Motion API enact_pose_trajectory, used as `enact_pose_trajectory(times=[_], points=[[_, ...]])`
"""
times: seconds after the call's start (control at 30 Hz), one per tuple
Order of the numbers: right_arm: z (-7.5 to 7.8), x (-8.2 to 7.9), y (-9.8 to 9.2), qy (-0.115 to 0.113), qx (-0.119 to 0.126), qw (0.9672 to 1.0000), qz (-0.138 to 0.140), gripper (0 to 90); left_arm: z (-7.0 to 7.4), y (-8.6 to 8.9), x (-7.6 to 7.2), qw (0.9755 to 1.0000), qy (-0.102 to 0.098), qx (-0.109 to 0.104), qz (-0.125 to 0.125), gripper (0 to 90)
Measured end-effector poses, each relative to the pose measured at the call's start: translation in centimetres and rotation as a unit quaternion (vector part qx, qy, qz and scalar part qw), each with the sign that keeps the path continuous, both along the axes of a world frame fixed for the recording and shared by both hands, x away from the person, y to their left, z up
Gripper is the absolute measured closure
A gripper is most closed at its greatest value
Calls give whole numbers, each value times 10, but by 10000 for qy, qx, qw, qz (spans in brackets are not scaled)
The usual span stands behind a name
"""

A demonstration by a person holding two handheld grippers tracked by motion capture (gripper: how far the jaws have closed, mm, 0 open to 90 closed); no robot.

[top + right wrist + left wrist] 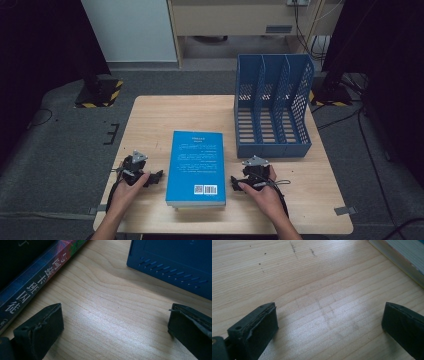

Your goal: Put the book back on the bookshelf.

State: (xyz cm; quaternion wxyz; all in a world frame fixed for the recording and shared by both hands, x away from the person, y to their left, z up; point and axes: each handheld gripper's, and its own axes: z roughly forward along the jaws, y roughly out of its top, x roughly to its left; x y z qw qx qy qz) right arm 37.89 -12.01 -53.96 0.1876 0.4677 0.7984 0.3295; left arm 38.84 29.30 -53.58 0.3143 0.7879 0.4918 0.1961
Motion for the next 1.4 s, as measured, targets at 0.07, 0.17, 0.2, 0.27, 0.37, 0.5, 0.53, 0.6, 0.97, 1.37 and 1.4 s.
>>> enact_pose_trajectory(times=[0.07,0.17,0.2,0.27,0.37,0.5,0.53,0.6,0.97,1.37,1.4], points=[[0,0,0,-2,-1,10000,0,4,0,0,-1,10000,4,-5,-30,8],[0,0,0,-4,-2,10000,-1,4,2,-1,-2,9999,4,-50,-103,35],[0,0,0,-1,3,10000,-4,4,2,-1,-2,9999,19,-78,-136,40],[0,-1,0,23,3,10000,3,4,4,-2,-2,9998,-3,-97,-157,52],[1,-1,-1,35,-21,10000,75,5,6,-3,-3,9997,-87,-156,-193,52],[2,-2,-2,97,-21,9996,280,8,10,-2,-4,9991,-148,-276,-272,50],[2,-2,-3,127,-21,9995,297,14,12,-2,-5,9990,-163,-305,-275,48],[5,-2,-3,185,22,9993,338,43,15,-1,-6,9985,-200,-387,-323,45],[28,-17,-11,202,288,9981,507,109,27,10,-15,9949,-232,-881,-428,46],[83,-37,-8,-289,404,9946,914,128,70,7,-36,9867,-323,-1371,-807,45],[89,-37,-5,-332,414,9941,947,121,75,6,-36,9866,-359,-1364,-826,44]])
